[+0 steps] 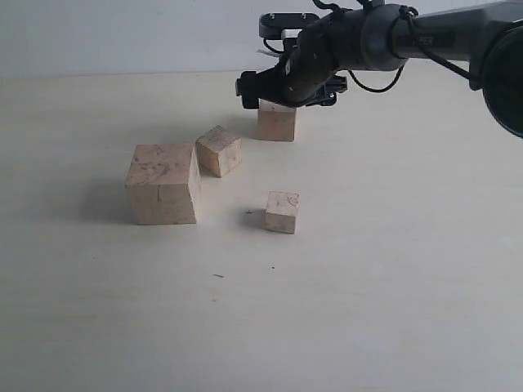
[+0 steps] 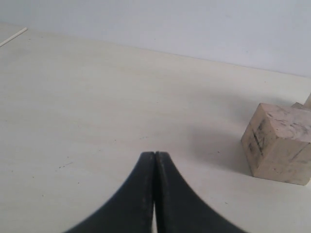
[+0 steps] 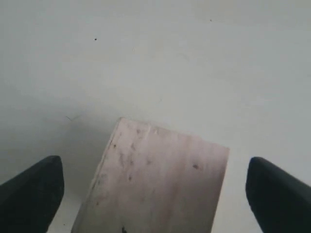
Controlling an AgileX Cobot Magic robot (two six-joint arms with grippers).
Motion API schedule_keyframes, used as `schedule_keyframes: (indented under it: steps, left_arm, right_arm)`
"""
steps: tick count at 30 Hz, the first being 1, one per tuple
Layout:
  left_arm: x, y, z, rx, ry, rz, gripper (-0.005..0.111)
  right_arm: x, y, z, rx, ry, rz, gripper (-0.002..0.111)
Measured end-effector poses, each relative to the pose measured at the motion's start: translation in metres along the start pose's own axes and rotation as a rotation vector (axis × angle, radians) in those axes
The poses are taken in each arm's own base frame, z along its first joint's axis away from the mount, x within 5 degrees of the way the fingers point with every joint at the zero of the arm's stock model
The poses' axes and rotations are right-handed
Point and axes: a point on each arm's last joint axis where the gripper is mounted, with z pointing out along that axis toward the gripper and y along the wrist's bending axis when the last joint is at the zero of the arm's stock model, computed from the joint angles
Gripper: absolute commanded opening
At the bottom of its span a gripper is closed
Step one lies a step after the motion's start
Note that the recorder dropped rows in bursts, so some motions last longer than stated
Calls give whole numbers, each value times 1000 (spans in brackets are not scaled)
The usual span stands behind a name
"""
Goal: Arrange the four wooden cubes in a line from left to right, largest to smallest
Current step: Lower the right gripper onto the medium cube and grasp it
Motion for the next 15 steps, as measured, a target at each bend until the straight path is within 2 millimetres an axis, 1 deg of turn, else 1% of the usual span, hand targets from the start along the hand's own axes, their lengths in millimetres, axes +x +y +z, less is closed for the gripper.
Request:
schedule_keyframes:
  steps: [1,3,4,5,7,10,11,15]
  left_arm:
    - [0,0,0,0,0,0,0]
    - [0,0,0,0,0,0,0]
    - [0,0,0,0,0,0,0]
    - [0,0,0,0,0,0,0]
    - [0,0,0,0,0,0,0]
    - [0,0,0,0,0,0,0]
    - [0,0,0,0,0,0,0]
    - [0,0,0,0,0,0,0]
  right_arm:
    - [0,0,0,0,-1,0,90]
    - [-1,0,2,3,3,0,79]
    - [-2,0,1,7,8,1,62]
    - [-3,0,0,18,23,3,54]
    - [-4,0,-1,30,39,5,31]
    - [-4,-2,-3,52,73,7,4]
    - [-4,-2,-4,59,83,7,0]
    - [-3,-3,-7,80,117,-15,0]
